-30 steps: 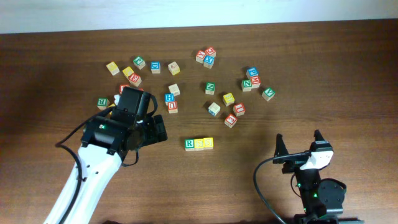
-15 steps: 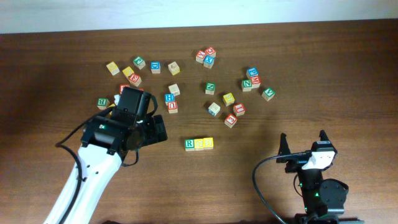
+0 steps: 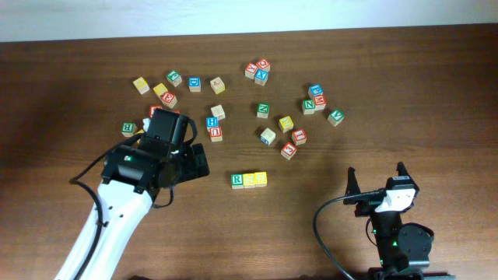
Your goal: Spell out RSS
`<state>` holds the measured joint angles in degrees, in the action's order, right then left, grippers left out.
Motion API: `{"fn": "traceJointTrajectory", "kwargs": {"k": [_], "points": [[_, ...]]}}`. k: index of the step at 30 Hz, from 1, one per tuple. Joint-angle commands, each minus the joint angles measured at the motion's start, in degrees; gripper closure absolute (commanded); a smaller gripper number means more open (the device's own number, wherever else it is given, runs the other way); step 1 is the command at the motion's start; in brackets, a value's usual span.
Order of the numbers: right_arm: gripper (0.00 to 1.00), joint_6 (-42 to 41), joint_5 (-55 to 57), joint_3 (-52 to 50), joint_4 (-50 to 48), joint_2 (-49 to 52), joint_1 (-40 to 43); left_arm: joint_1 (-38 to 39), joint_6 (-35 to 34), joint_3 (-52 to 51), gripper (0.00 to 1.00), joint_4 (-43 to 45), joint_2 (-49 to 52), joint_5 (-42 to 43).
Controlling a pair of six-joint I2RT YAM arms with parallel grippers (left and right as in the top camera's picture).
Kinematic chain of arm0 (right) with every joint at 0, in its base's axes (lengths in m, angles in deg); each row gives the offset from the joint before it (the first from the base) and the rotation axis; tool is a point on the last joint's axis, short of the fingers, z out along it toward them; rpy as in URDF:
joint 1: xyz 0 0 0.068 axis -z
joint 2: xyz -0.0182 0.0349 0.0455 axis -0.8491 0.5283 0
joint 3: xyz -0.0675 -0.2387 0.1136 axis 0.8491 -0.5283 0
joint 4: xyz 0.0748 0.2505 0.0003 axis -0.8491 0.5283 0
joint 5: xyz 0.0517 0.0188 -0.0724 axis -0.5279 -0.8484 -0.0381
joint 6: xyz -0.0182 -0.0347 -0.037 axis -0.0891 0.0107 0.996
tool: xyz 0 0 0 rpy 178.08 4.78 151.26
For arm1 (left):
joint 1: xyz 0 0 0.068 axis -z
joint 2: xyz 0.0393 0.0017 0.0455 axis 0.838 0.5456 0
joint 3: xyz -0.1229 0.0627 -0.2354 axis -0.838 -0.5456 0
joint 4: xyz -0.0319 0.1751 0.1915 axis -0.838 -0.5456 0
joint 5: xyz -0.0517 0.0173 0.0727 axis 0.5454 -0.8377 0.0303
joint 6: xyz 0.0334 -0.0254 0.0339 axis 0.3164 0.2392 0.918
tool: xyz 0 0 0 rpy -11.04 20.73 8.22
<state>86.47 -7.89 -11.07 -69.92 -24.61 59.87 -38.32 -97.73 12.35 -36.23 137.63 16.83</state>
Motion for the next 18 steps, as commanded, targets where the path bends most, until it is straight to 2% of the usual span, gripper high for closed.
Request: {"fn": "traceJointTrajectory", "kwargs": {"k": [1, 18], "points": [[0.02, -0.70, 0.90, -0.42, 0.39, -0.70, -0.42, -0.15, 0.31, 0.39, 0.01, -0.07, -0.31, -0.87], [0.02, -0.66, 0.48, -0.42, 0.20, -0.68, -0.42, -0.15, 0.31, 0.39, 0.01, -0.07, -0.31, -0.87]]}}
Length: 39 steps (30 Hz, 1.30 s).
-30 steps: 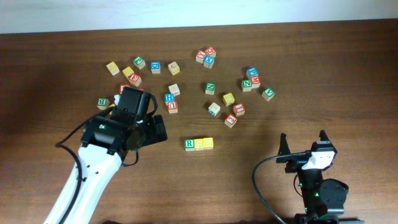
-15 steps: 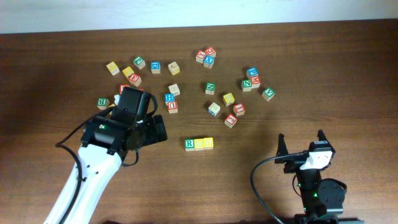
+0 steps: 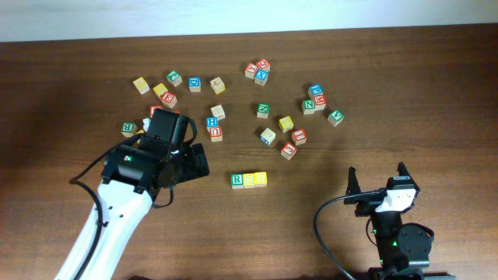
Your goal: Spell out RSS
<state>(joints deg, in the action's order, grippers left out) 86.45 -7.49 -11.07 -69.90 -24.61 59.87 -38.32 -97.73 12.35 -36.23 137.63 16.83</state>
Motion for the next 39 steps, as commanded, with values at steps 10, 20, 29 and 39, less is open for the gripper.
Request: {"fn": "traceJointTrajectory", "kwargs": {"k": [10, 20, 29, 39], "points": [[0.02, -0.63, 0.09, -0.42, 0.15, -0.70, -0.42, -0.15, 0.31, 0.39, 0.01, -0.07, -0.31, -0.87], [0.02, -0.63, 0.09, -0.42, 0.15, -0.68, -0.42, -0.15, 0.31, 0.39, 0.01, -2.93, -0.31, -0.85], [0.02, -0.63, 0.09, -0.42, 0.13, -0.68, -0.42, -0.63, 10.27, 0.35, 0.01, 3.61, -0.94, 2.12], [0.02, -0.63, 0.09, -0.42, 0.11, -0.68, -0.42, -8.61, 17.81, -3.39, 0.01, 7.82, -7.23, 7.85]]}}
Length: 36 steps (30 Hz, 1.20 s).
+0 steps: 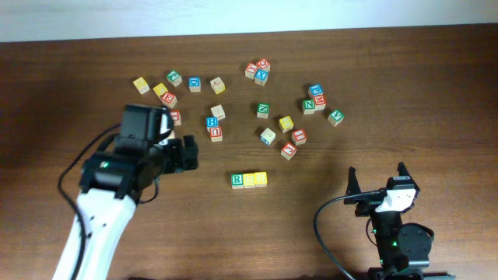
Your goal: Spell out RSS
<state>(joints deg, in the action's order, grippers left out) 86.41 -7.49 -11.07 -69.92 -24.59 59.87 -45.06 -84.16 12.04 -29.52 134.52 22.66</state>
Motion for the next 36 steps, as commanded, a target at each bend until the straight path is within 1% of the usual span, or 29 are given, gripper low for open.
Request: {"fn": "traceJointTrajectory", "kwargs": {"k": [1, 4, 7, 9, 10, 14, 17, 21, 23, 26, 28, 32, 36], "points": [[0.02, -0.59, 0.09, -0.42, 0.13, -0.70, -0.42, -2.27, 5.05, -6.14, 0.01, 2.84, -6.51, 2.01], [0.02, -0.59, 0.09, -0.42, 0.13, -0.70, -0.42, -3.15, 7.87, -13.62, 0.01, 8.07, -11.47, 4.09], [0.02, -0.59, 0.09, -0.42, 0.13, -0.70, -0.42, -5.14, 11.17, -23.85, 0.01, 15.52, -17.44, 8.55], [0.02, -0.59, 0.09, -0.42, 0.11, -0.70, -0.42, -6.62, 11.15, -28.94, 0.01, 18.82, -20.55, 10.38], [0.02, -0.59, 0.09, -0.42, 0.13, -0.70, -0.42, -7.87, 11.15, -32.28, 0.01, 19.87, -22.84, 11.43], [0.02, -0.59, 0.09, -0.42, 0.13, -0.70, -0.42, -12.11, 11.13, -40.52, 0.01, 18.80, -30.49, 11.63], [0.02, -0.59, 0.09, -0.42, 0.11, -0.70, -0.42, -13.46, 11.15, -42.73, 0.01, 18.58, -34.25, 11.61], [0.02, -0.59, 0.09, -0.42, 0.13, -0.70, -0.42, -13.51, 11.34, -43.23, 0.01, 18.71, -36.63, 11.58], [0.02, -0.59, 0.09, -0.42, 0.13, -0.70, -0.42, -13.51, 12.50, -43.98, 0.01, 19.43, -37.22, 11.61], [0.02, -0.59, 0.09, -0.42, 0.11, -0.70, -0.42, -13.51, 16.96, -46.97, 0.01, 24.00, -40.74, 11.61], [0.02, -0.59, 0.09, -0.42, 0.11, -0.70, -0.42, -13.51, 18.47, -48.81, 0.01, 25.83, -44.46, 11.56], [0.02, -0.59, 0.09, -0.42, 0.11, -0.70, -0.42, -13.55, 18.40, -52.74, 0.01, 28.85, -52.11, 11.37], [0.02, -0.59, 0.09, -0.42, 0.11, -0.70, -0.42, -13.55, 18.38, -57.24, 0.01, 35.71, -56.54, 11.39]]}}
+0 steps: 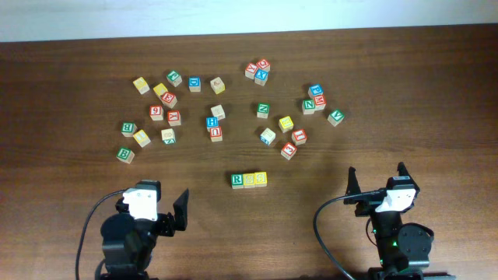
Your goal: Spell out RSS
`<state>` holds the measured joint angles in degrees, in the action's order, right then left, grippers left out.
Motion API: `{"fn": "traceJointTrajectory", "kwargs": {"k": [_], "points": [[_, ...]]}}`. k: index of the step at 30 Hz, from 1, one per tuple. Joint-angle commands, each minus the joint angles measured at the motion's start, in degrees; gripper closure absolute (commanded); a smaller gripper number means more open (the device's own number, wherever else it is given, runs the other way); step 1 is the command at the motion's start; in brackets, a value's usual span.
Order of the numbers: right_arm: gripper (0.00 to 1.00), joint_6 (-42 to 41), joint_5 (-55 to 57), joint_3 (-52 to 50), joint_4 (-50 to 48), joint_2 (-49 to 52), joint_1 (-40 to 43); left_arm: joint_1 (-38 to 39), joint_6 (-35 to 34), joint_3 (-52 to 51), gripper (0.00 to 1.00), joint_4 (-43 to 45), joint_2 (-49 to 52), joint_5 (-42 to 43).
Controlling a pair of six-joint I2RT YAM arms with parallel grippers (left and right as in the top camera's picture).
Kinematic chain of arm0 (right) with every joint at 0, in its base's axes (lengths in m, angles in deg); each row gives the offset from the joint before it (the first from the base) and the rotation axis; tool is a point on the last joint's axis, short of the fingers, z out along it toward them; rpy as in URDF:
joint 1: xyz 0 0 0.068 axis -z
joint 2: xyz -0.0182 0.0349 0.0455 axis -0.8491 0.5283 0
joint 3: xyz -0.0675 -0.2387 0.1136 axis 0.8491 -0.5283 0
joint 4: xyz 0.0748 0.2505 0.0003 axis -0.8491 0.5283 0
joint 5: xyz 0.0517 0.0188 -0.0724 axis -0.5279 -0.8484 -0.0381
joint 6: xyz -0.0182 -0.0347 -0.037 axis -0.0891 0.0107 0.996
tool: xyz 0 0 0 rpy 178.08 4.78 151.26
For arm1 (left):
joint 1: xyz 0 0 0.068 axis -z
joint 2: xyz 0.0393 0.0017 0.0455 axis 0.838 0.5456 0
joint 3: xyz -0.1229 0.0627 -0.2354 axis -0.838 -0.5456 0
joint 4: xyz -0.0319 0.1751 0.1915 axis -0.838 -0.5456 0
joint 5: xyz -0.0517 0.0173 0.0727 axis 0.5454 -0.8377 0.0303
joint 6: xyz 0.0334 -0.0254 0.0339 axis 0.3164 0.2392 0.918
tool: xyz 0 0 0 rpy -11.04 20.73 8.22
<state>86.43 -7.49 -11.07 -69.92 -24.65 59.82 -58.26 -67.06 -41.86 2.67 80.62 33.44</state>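
Three blocks stand side by side in a row (249,180) in the middle of the table, near the front. The left one is a green R block (237,180), and the right one is a yellow block (261,179). The letters on the middle and right blocks are too small to read. My left gripper (152,204) sits drawn back at the near left edge, open and holding nothing. At the near right edge, my right gripper (377,179) is also open and holding nothing. Both are well clear of the row.
Several loose letter blocks lie scattered across the far half of the table. There is a group at the left (156,113), a trio at the back (257,71), a cluster at the right (315,99) and a few in the middle (284,136). Cables loop beside each arm base.
The left arm was stretched out over the left part of the table, and it now sits folded back at the near left edge. Blocks it was covering now show. The row and the right arm are unchanged.
At the two oldest moments the left gripper hung just left of the three-block row, with nothing visible in it. Then it stood farther left and away from the row. Now it is back at the near edge. The row and the right arm stayed the same throughout.
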Motion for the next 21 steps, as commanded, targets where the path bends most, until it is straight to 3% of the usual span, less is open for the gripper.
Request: {"fn": "traceJointTrajectory", "kwargs": {"k": [1, 11, 21], "points": [[0.02, -0.61, 0.09, -0.42, 0.11, -0.63, -0.37, -0.35, 1.25, -4.35, 0.01, 4.98, -3.30, 0.61], [0.02, -0.61, 0.09, -0.42, 0.11, -0.63, -0.37, -0.33, -4.09, -11.41, 0.01, 19.45, -9.16, -1.53], [0.02, -0.61, 0.09, -0.42, 0.11, -0.63, -0.37, 2.82, -5.38, -11.41, 0.01, 22.40, -15.21, -12.76]]}}
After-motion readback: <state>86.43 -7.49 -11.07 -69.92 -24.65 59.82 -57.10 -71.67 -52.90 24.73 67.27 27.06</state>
